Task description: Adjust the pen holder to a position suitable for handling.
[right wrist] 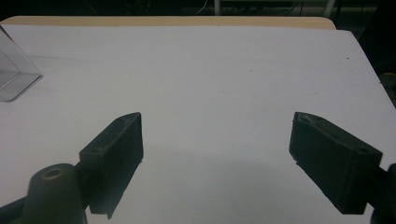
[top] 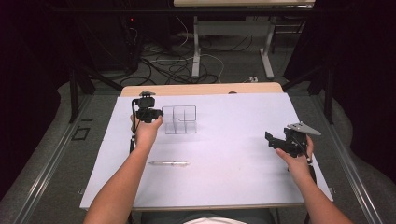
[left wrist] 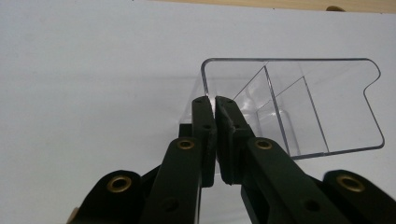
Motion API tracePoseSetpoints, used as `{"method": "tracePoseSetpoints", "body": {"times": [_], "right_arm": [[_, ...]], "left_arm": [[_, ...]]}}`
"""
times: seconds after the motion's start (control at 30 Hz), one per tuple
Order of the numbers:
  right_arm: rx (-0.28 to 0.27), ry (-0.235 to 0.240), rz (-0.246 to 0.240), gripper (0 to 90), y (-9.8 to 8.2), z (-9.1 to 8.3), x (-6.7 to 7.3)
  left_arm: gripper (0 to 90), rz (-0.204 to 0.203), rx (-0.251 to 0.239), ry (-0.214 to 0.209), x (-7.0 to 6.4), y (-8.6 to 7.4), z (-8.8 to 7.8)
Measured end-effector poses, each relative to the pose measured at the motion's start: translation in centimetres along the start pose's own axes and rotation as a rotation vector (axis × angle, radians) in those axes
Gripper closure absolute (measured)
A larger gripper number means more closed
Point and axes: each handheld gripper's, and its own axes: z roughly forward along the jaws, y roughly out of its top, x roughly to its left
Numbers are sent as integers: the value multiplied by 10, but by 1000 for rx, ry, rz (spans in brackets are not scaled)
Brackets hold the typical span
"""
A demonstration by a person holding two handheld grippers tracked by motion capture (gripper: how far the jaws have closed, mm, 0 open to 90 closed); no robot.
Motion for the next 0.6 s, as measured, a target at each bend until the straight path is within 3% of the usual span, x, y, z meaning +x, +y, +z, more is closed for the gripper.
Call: {"method": "tracePoseSetpoints", "body": {"times": [0.4,0.6], "right_arm": [[-3,5,1,171,0,-1,0],[1,-1,10,171,0,-2,-1]], "left_arm": [[830,21,-14,-36,6,0,-3],[756,-5,-52,-96,18,-3,-17]]}}
